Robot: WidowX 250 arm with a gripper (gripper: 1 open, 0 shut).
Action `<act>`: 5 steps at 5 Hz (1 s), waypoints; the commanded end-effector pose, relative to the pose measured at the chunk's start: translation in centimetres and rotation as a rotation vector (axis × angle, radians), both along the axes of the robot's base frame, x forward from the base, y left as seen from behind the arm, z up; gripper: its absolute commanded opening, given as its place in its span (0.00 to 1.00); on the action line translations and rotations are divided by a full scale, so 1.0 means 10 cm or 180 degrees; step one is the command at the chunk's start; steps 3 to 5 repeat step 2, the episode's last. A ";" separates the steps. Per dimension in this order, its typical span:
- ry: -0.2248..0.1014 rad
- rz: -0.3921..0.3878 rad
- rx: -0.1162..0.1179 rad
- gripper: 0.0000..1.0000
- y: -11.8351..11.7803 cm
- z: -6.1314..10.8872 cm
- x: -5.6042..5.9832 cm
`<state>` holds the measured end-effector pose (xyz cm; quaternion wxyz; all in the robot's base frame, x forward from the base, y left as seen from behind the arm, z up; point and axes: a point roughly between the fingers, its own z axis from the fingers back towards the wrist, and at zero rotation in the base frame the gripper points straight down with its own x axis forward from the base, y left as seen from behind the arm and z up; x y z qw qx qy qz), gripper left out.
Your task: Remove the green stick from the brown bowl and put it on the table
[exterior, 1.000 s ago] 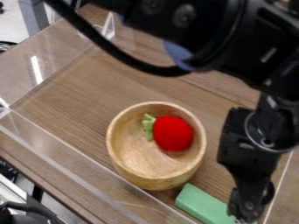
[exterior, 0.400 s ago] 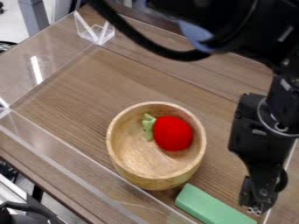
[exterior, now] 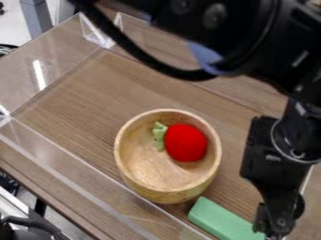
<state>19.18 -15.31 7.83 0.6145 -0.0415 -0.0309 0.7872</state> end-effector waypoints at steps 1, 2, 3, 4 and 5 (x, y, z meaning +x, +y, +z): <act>-0.0067 0.0006 -0.0039 1.00 0.11 0.19 -0.02; -0.0061 0.0032 -0.0052 1.00 0.20 0.31 -0.01; -0.0061 0.0032 -0.0052 1.00 0.20 0.31 -0.01; -0.0061 0.0032 -0.0052 1.00 0.20 0.31 -0.01; -0.0061 0.0032 -0.0052 1.00 0.20 0.31 -0.01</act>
